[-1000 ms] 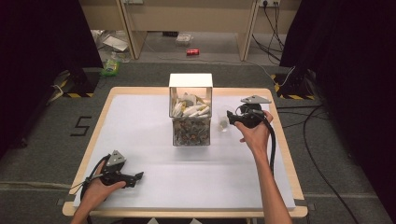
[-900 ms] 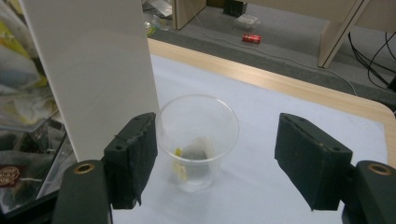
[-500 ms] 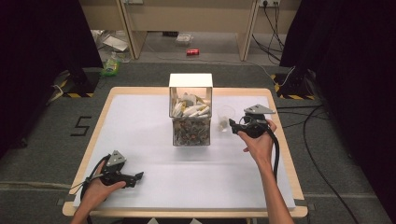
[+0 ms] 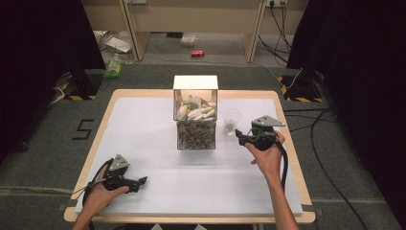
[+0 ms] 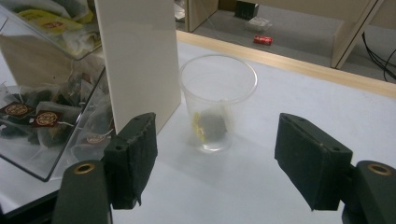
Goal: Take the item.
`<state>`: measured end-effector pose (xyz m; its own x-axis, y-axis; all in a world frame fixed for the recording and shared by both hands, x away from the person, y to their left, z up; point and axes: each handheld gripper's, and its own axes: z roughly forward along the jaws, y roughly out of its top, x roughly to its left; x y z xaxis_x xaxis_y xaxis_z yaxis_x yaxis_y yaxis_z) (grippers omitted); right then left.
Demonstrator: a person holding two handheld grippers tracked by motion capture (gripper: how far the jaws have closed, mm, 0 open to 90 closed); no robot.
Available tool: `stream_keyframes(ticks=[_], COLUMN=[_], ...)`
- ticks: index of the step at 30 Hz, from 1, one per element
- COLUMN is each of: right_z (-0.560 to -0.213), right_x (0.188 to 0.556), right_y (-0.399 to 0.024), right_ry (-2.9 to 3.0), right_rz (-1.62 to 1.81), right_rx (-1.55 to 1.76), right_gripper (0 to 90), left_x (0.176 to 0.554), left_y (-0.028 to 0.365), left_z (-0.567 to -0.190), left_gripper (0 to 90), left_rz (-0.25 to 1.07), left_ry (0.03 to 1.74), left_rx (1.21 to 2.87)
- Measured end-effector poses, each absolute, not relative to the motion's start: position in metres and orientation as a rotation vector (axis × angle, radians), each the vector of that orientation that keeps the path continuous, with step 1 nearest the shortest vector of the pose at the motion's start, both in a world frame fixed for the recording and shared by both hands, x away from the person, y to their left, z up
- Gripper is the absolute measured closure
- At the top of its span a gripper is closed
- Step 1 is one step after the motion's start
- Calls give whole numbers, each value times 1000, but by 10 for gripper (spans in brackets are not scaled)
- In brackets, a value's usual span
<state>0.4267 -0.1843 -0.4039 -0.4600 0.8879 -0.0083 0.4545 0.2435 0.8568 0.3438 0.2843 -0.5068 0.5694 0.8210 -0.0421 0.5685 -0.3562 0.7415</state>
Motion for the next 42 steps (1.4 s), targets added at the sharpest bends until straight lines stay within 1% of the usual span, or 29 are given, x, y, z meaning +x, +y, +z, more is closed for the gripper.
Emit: stream_keyframes(ticks=[22,42], right_z=[-423,-436], right_x=[409,393], right_y=[-197,-197], right_ry=[2027,2058], right_rz=[1136,1128], right_rx=[1239,1215], right_gripper=[306,290], left_x=[344,344], left_y=[284,284], left_z=[-507,-507], left_gripper=[27,27], left_rz=[441,441], left_ry=[1106,1106], left_rx=[2069,2069])
